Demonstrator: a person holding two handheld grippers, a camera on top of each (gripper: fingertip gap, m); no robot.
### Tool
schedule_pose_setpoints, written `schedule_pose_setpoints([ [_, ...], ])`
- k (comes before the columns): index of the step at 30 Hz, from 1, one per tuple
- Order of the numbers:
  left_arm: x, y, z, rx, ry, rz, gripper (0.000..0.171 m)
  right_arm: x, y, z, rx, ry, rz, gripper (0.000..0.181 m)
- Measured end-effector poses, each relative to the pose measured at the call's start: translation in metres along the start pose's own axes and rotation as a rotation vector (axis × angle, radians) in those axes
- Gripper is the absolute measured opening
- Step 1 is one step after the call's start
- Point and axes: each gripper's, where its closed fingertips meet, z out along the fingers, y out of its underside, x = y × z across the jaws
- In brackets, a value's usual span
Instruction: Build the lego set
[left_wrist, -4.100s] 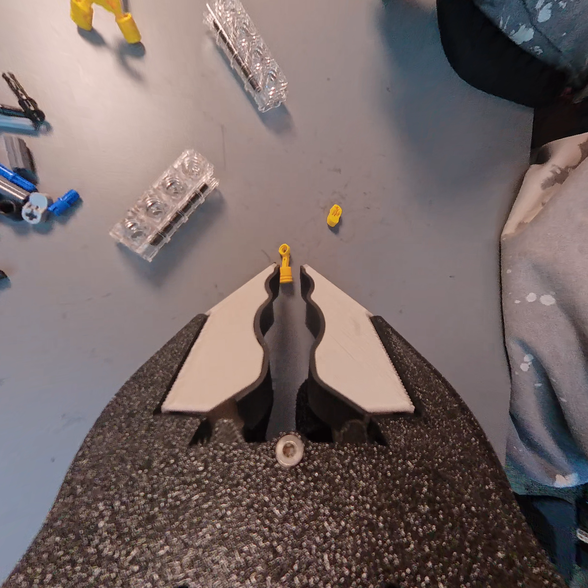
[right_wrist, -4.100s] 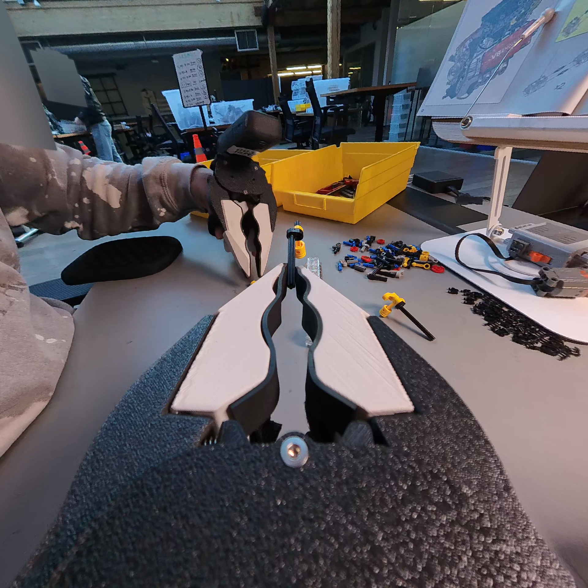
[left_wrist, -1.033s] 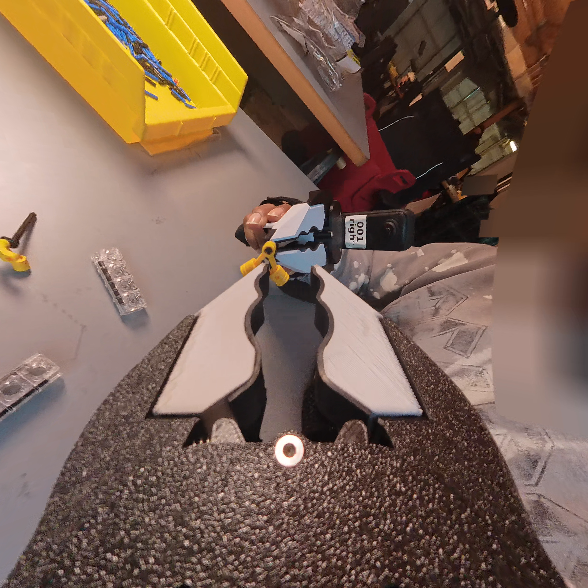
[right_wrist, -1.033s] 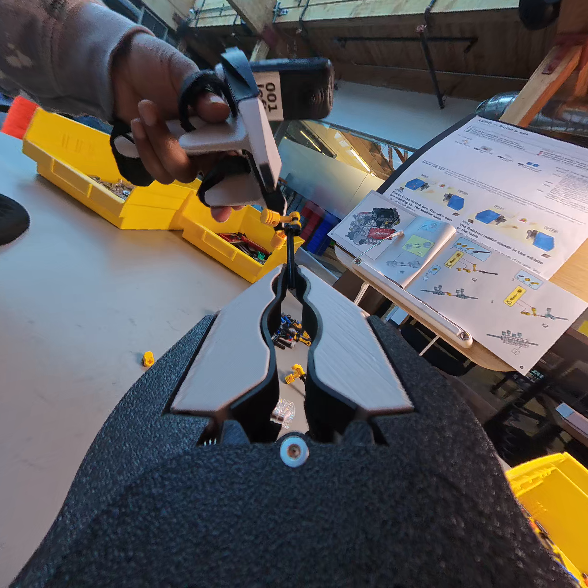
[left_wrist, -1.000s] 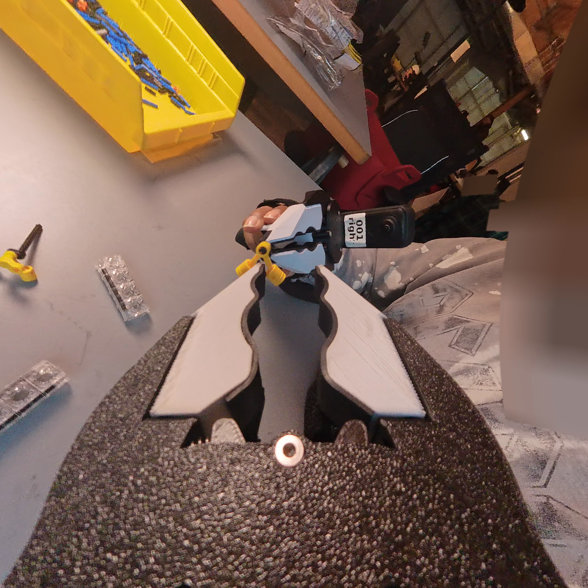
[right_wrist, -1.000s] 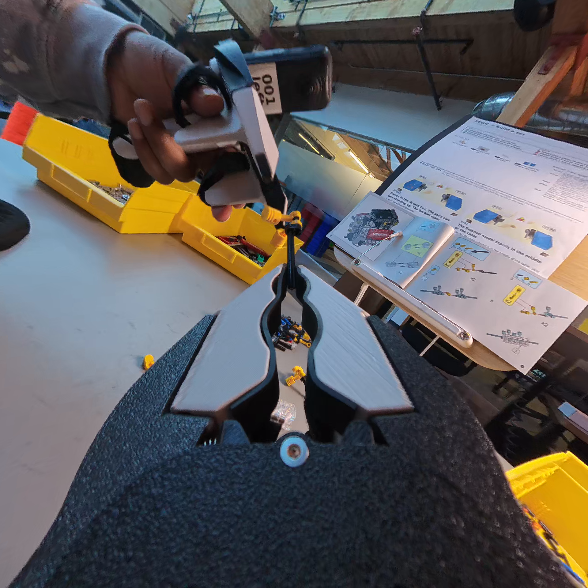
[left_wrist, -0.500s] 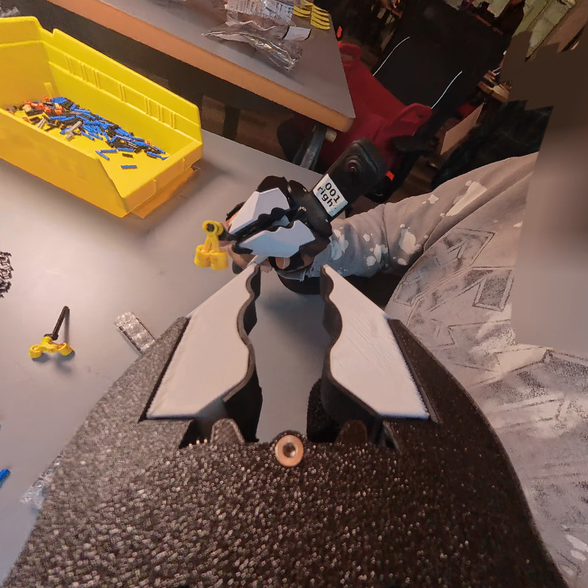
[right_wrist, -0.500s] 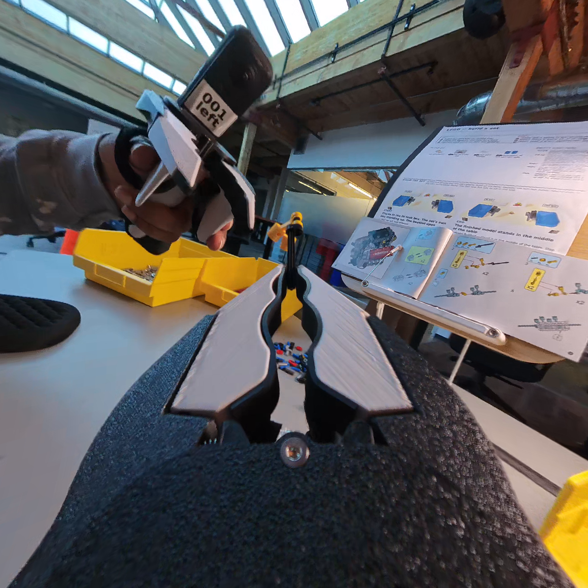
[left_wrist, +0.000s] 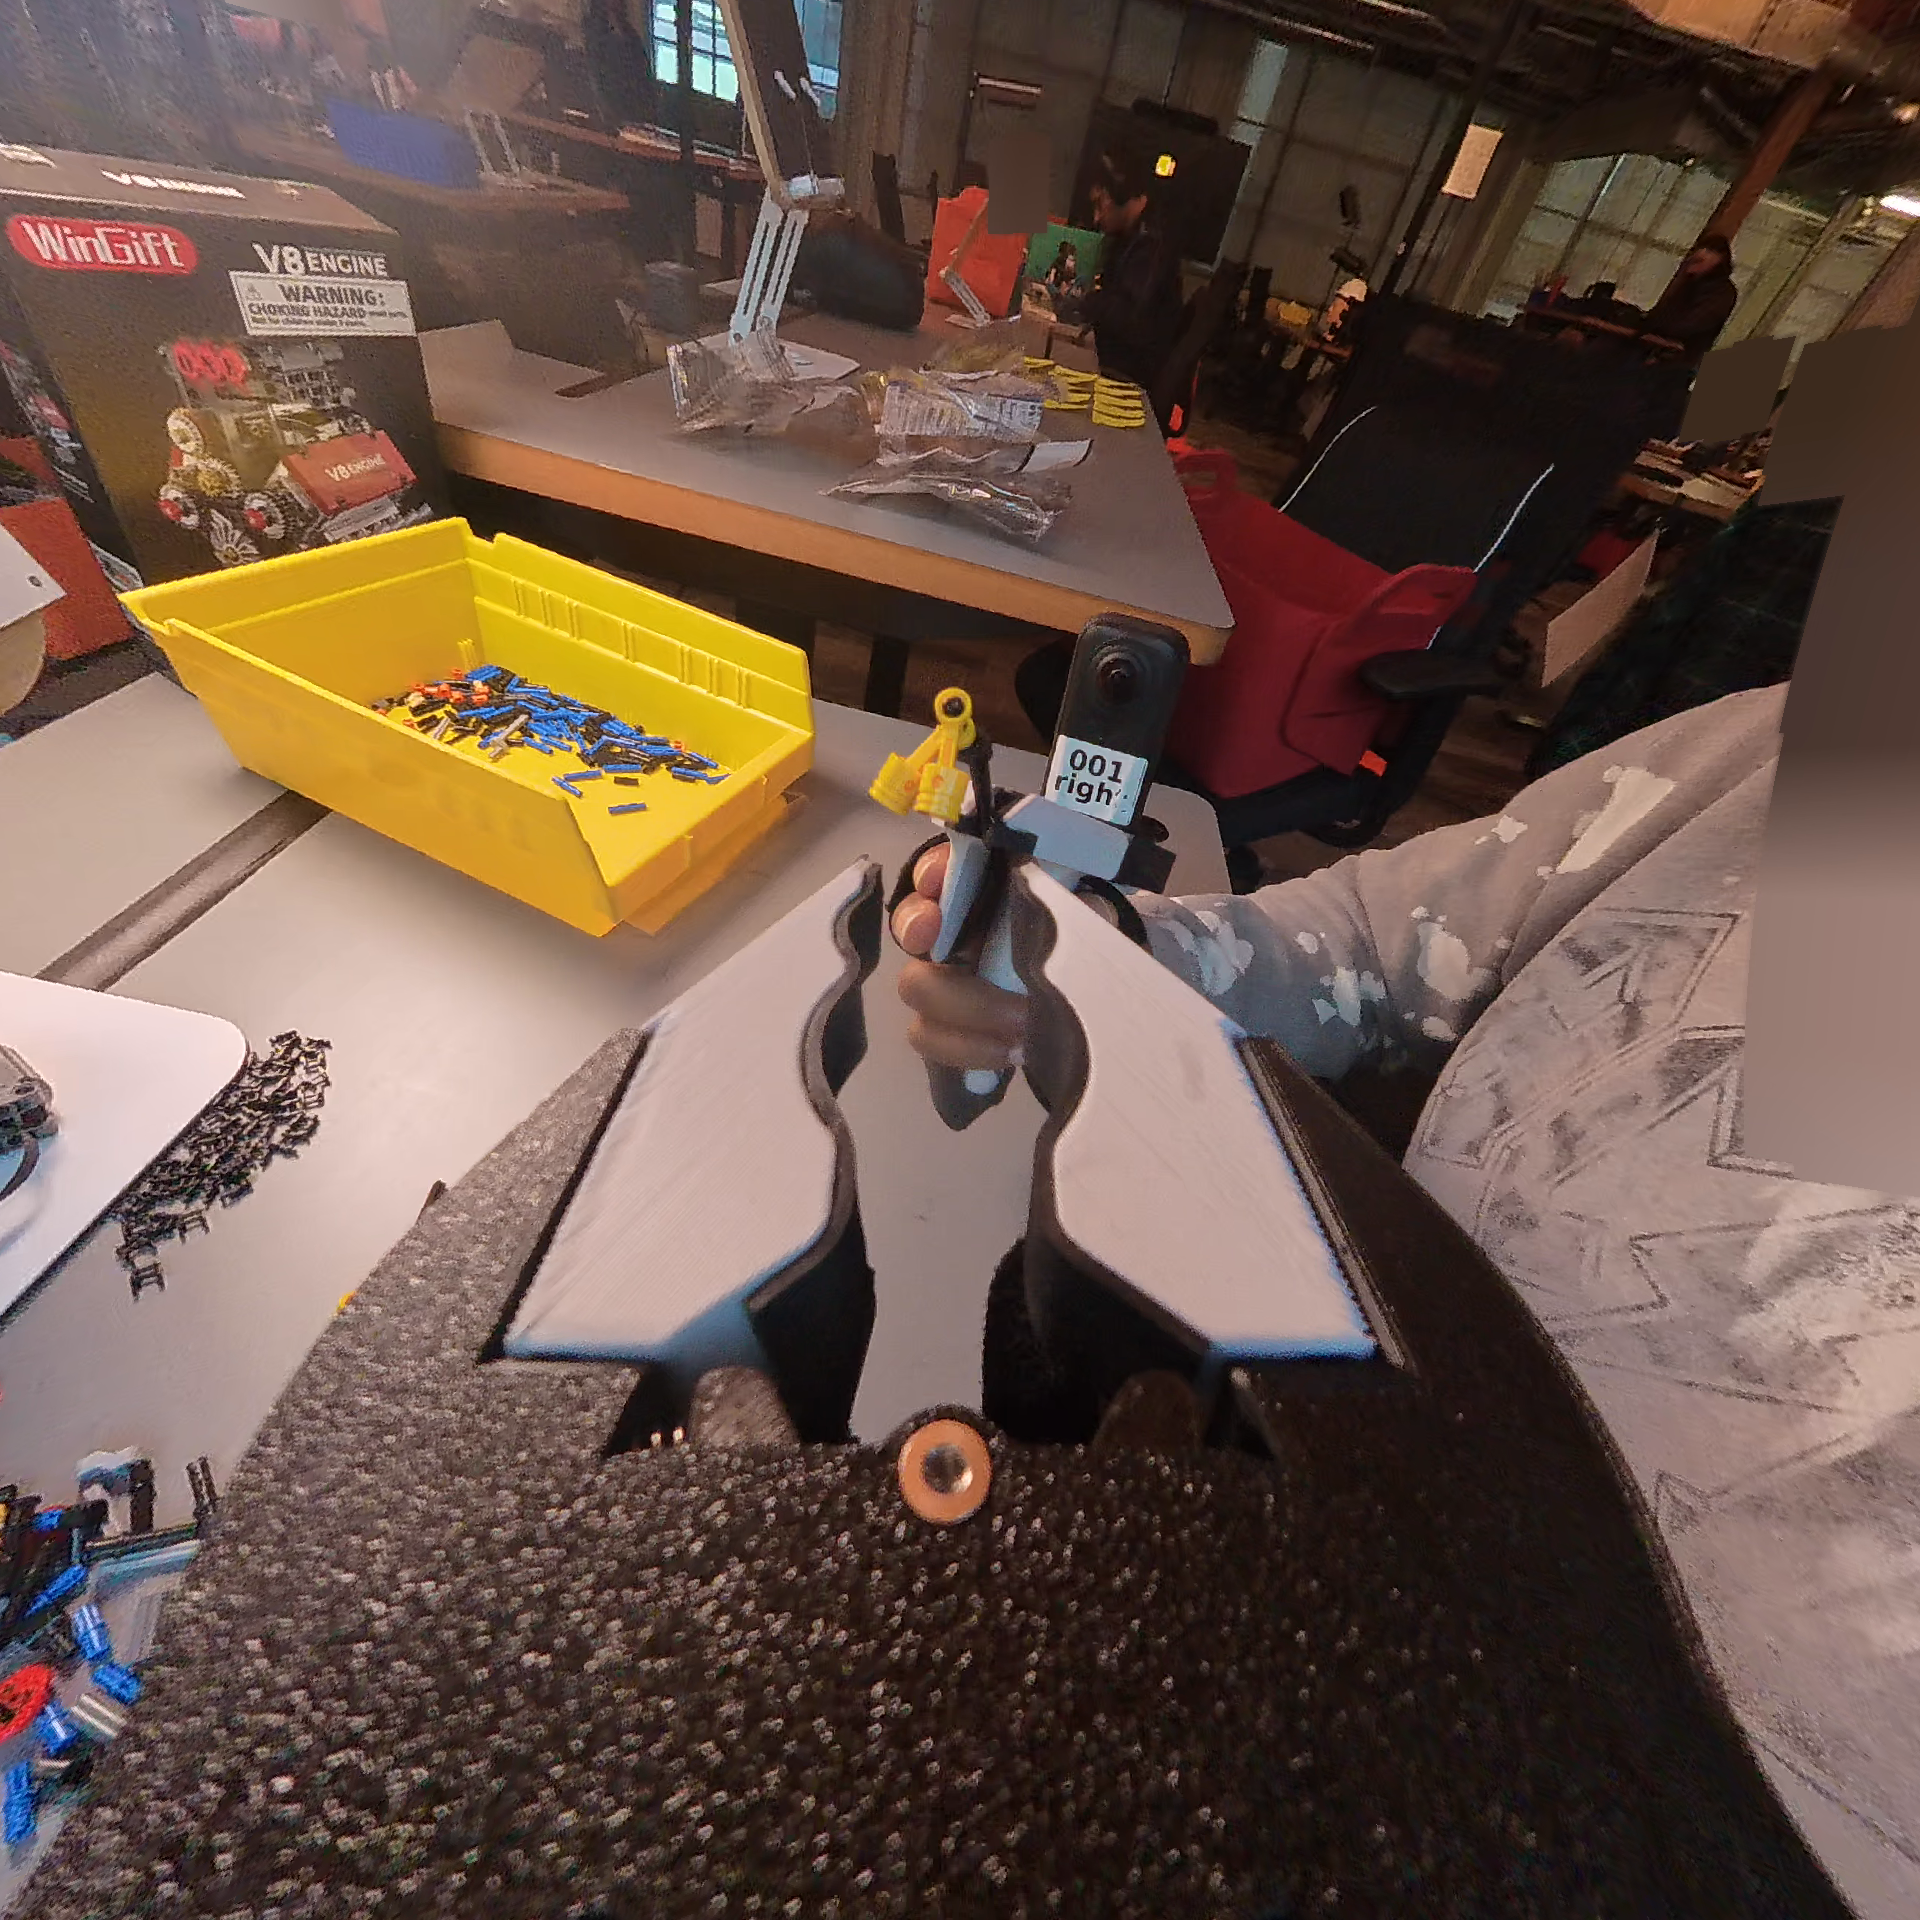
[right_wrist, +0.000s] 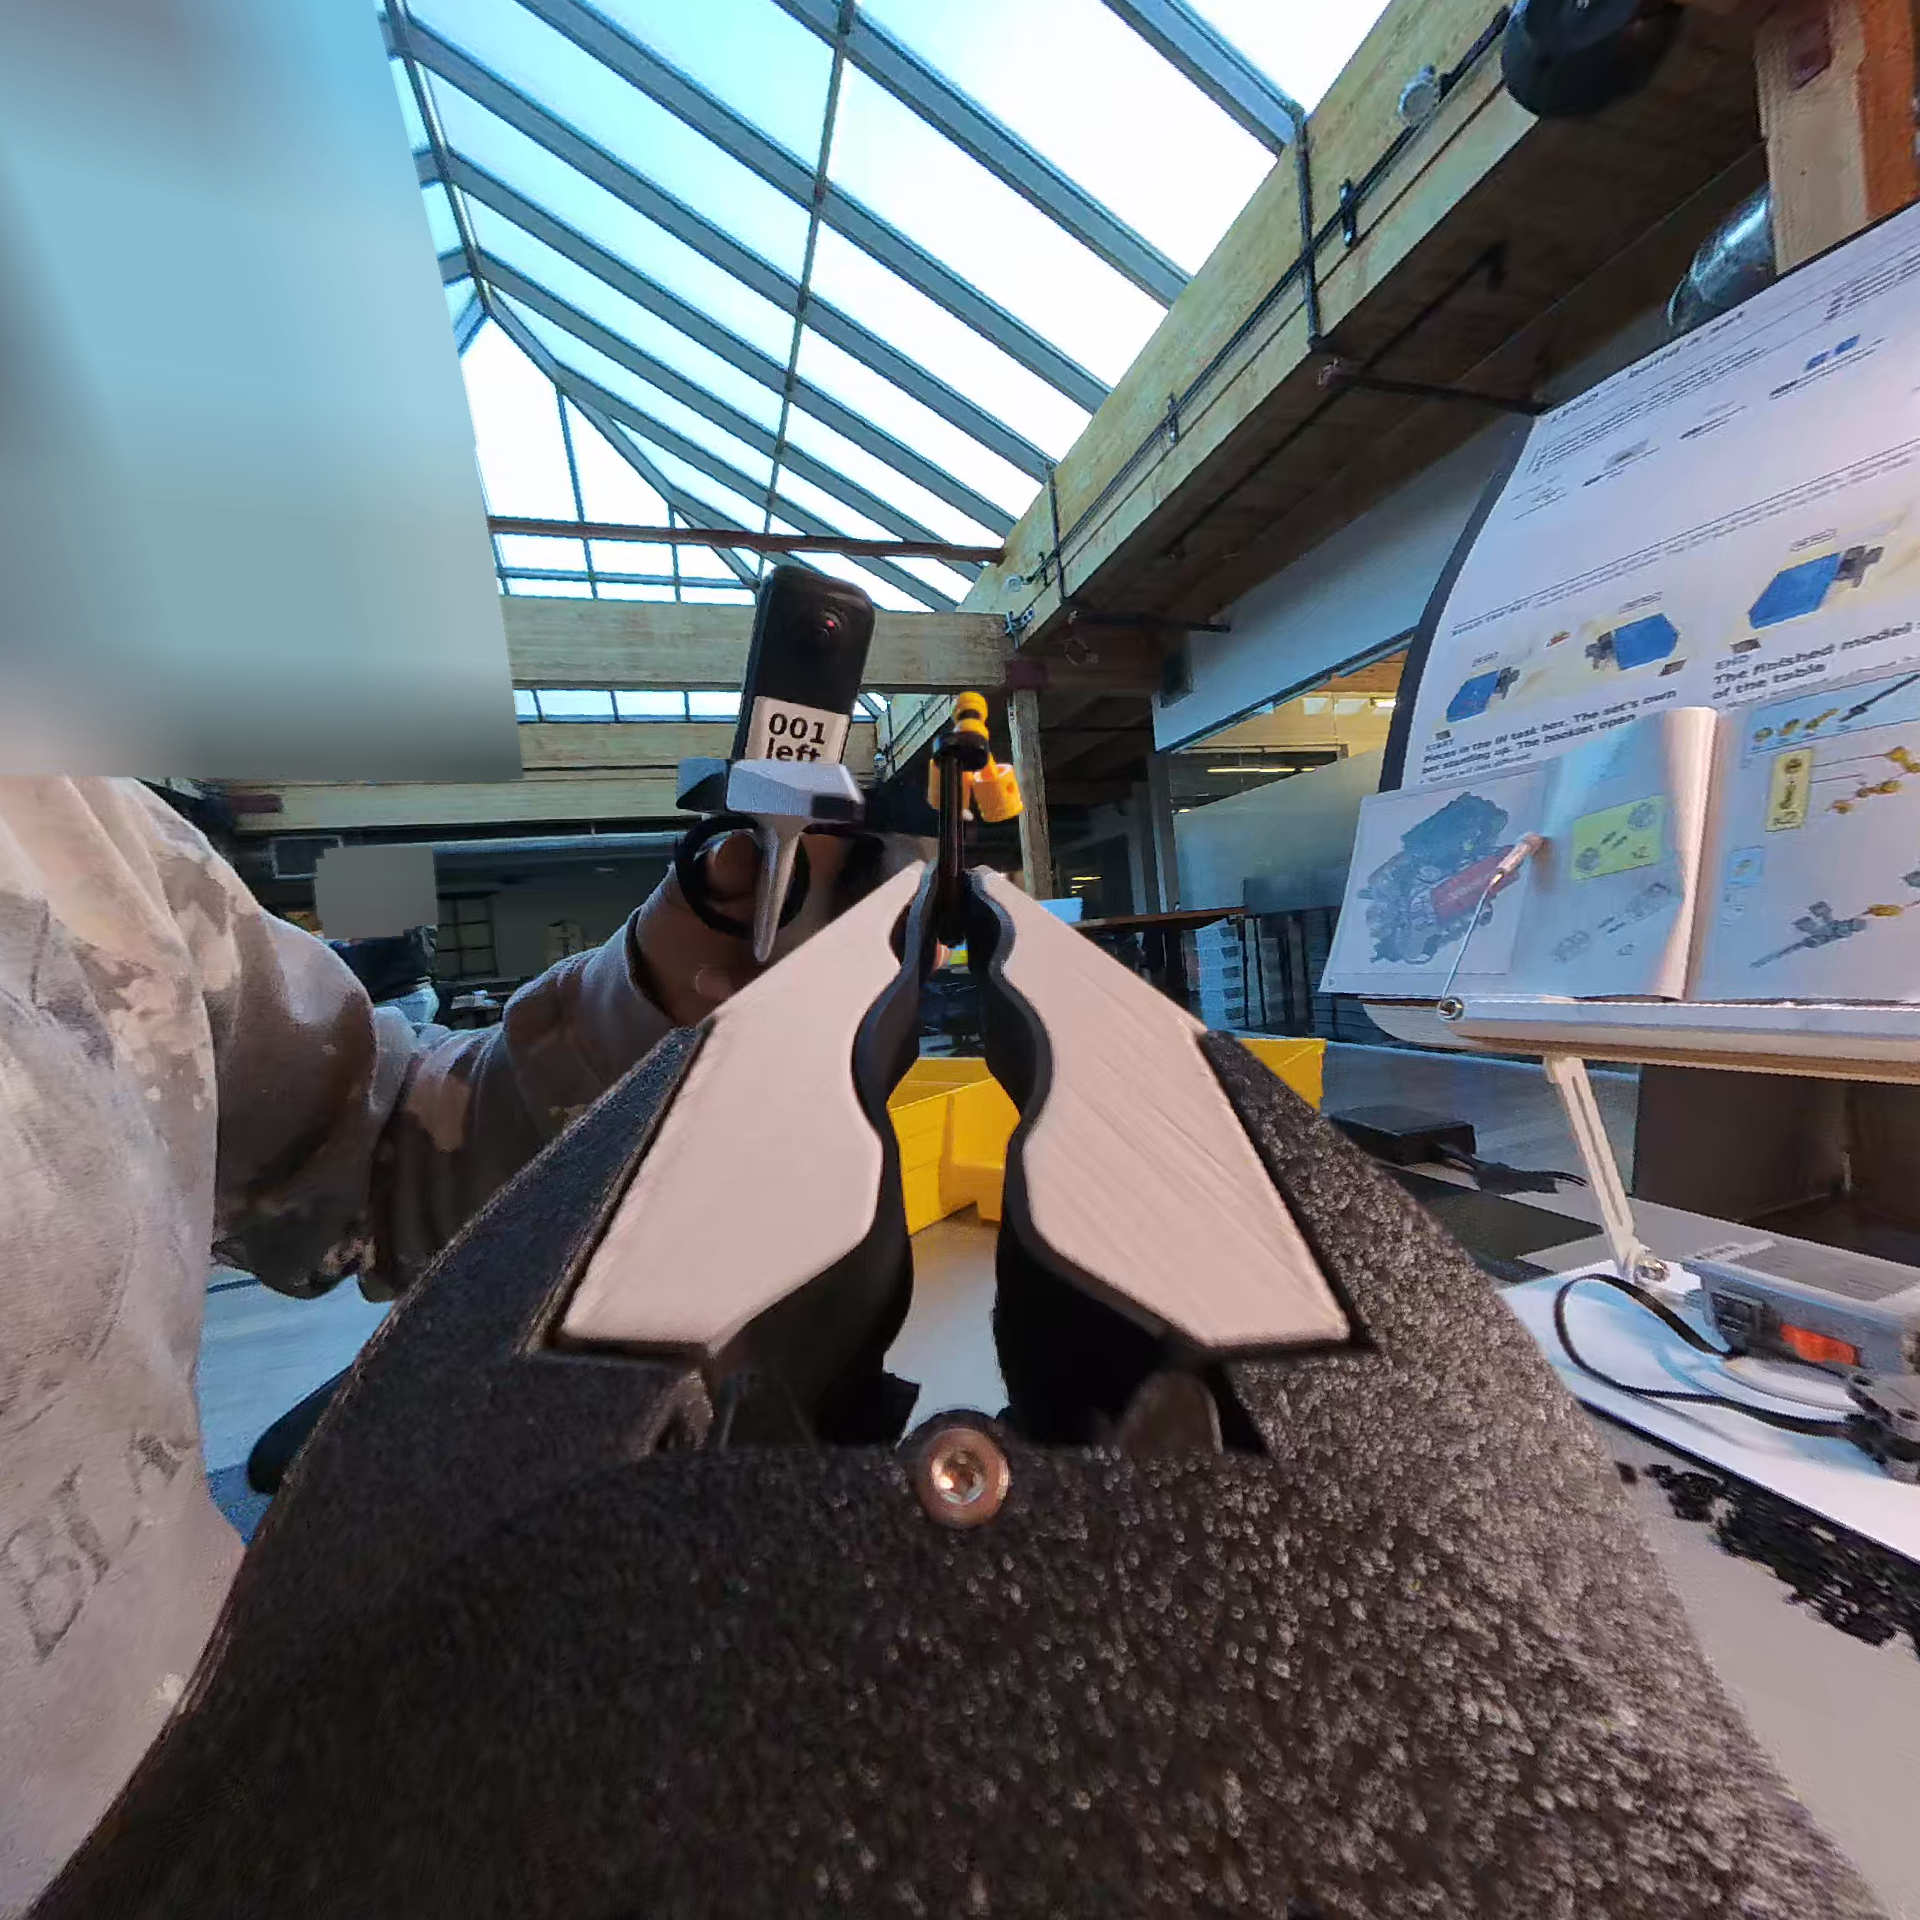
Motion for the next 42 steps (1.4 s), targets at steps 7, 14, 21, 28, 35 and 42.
schedule_pose_setpoints([
  [7,0.009,0.002,0.017,0.003,0.010,0.047,0.021,0.003,0.008,0.001,-0.027,0.021,-0.016,0.004],
  [14,0.018,-0.003,0.022,0.002,0.003,0.123,0.014,0.002,0.013,0.002,-0.052,0.031,-0.050,0.004],
  [21,0.013,-0.006,0.018,0.010,-0.051,0.190,0.014,0.005,0.013,0.001,-0.045,0.044,-0.029,0.004],
  [28,0.000,0.039,-0.004,-0.095,-0.082,0.113,0.015,0.018,0.011,-0.004,-0.049,0.087,-0.034,0.004],
  [35,0.009,0.178,-0.004,-0.490,-0.067,0.094,0.015,0.026,0.021,-0.006,-0.080,0.105,-0.022,0.004],
  [42,0.029,0.239,0.013,-0.595,-0.062,0.141,0.011,0.029,0.027,-0.006,-0.104,0.110,-0.017,0.004],
])
